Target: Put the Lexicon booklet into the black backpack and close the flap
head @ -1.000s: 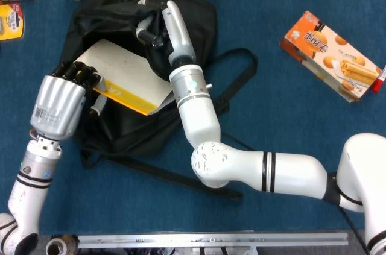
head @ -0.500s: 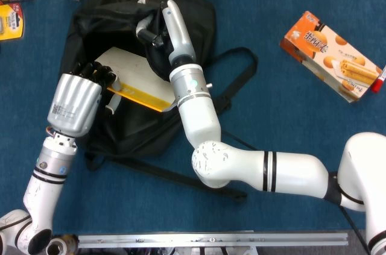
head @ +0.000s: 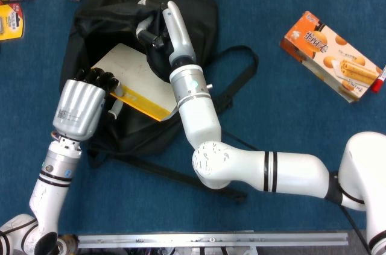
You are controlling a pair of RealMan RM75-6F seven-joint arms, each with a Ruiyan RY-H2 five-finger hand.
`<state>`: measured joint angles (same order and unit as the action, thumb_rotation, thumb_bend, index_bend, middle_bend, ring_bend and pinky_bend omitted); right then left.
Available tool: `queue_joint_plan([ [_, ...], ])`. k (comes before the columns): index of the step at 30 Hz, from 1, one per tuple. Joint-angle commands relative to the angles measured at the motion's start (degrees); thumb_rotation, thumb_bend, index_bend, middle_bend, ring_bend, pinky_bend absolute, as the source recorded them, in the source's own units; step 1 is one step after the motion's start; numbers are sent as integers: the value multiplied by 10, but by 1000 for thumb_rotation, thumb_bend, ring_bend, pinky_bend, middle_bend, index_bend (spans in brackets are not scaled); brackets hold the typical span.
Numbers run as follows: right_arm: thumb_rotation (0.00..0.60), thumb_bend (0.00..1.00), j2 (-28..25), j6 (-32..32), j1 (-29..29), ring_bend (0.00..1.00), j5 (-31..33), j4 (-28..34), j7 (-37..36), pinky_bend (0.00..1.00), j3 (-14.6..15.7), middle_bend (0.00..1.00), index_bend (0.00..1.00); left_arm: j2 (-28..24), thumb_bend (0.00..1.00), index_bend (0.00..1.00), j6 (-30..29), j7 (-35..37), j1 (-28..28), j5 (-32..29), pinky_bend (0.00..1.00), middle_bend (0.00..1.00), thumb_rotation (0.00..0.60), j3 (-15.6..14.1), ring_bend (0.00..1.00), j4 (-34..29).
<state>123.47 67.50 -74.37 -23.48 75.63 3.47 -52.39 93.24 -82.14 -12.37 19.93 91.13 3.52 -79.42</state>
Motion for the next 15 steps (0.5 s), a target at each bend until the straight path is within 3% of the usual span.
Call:
queue_joint_plan([
  [1,600,991,1,-1,-1,687,2,-2,0,923,0,631,742,4,389,663,3,-5,2,-1,367,505,600,1,388,-3],
  [8,600,992,0,0,-2,687,3,-2,2,923,2,630,742,13,385,659,8,-19,4,-5,368,503,600,2,387,-7],
  [15,600,991,-1,-1,0,687,5,5,0,923,2,630,742,17,318,643,10,-28,3,-18,367,493,600,10,380,-14],
])
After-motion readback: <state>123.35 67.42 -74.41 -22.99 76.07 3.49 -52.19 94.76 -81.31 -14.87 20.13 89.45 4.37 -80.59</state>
